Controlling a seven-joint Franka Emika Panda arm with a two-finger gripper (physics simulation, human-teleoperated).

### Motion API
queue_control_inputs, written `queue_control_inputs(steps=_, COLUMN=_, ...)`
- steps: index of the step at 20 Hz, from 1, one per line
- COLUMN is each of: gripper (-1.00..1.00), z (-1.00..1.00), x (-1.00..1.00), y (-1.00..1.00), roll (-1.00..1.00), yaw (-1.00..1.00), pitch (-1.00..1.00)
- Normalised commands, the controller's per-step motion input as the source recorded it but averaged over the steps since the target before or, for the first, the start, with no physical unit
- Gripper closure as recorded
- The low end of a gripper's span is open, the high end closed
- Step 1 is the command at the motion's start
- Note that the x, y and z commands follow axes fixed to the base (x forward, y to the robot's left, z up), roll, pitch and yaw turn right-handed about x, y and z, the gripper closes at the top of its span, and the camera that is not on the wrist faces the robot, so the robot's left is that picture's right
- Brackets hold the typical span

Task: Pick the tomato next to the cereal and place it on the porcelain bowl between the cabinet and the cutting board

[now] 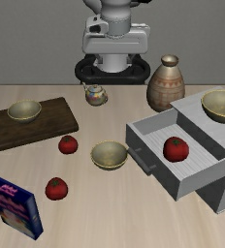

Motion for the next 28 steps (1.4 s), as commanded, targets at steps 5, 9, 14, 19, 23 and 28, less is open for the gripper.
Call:
queue_control_inputs(steps=5, gripper=-1.00, z=0.00, x=0.00, y=0.00, roll=0.00, yaw=-0.40, pitch=0.00)
queue_control_inputs(steps=9, gripper=-1.00, z=0.00, x=0.00, y=0.00, roll=0.00, yaw=-0.45, pitch=0.00)
queue_control_inputs(steps=14, gripper=-1.00, z=0.00, x=0.00, y=0.00, roll=0.00, yaw=-0.49, pitch=0.00)
queue_control_inputs(steps=19, gripper=-1.00, z=0.00, x=0.00, y=-0.60, roll=0.00, yaw=-0.13, pitch=0.00)
queue_control_inputs(steps=23, gripper=-1.00, z=0.00, x=0.00, y=-1.00, roll=0.00, yaw=0.00, pitch=0.00)
queue_control_inputs(steps=28, gripper=-1.00, z=-1.00, x=0.00, y=0.00, roll=0.00, yaw=0.00, pitch=0.00)
